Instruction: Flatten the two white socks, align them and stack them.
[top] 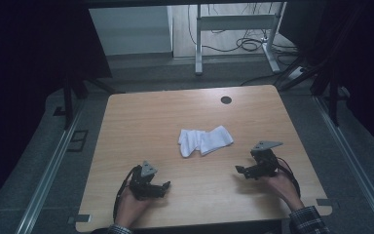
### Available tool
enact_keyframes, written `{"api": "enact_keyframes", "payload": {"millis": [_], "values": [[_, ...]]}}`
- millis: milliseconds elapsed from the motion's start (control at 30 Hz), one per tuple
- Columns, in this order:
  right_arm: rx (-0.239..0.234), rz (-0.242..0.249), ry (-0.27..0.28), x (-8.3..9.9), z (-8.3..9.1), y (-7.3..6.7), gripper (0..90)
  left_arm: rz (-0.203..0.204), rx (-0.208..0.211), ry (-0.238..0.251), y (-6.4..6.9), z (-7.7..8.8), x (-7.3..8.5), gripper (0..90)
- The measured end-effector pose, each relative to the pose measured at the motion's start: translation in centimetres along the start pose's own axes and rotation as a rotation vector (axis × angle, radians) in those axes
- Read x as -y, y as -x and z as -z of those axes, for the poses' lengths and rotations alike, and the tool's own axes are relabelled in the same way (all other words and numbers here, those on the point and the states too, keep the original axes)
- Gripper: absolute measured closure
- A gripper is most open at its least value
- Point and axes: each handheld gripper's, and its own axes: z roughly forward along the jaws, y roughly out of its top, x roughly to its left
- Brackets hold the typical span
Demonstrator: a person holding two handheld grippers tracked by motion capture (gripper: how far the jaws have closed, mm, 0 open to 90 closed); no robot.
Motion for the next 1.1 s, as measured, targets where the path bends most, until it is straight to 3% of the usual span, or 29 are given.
{"api": "enact_keyframes", "payload": {"millis": [633,967,1100], "values": [[-0.01,0.0,-0.042,-2.6,-0.8,-0.2,7.4,-0.001,0.0,0.0,0.0,0.0,0.0,12.5],[0.013,-0.036,-0.026,-4.9,-1.4,1.1,24.9,-0.001,0.0,0.001,0.0,0.0,0.0,12.6],[0.023,-0.022,-0.025,-5.5,-1.7,1.4,30.7,0.0,0.0,0.002,0.0,0.0,0.0,12.5]]}}
